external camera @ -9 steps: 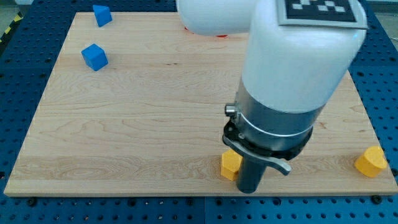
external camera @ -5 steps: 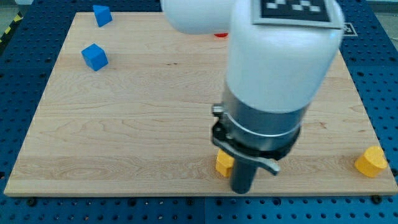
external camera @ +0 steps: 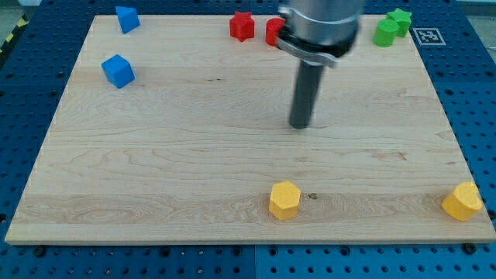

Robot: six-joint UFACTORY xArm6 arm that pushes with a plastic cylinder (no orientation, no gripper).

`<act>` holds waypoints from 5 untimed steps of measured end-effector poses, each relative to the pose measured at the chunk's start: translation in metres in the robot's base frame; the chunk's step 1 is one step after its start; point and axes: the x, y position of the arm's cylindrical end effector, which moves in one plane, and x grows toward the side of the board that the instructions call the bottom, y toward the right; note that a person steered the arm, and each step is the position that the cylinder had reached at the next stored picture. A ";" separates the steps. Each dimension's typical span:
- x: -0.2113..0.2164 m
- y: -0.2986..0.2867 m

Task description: Move your arm to the bottom of the green circle

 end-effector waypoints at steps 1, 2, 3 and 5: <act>-0.001 -0.004; -0.001 -0.004; 0.000 -0.004; -0.019 0.029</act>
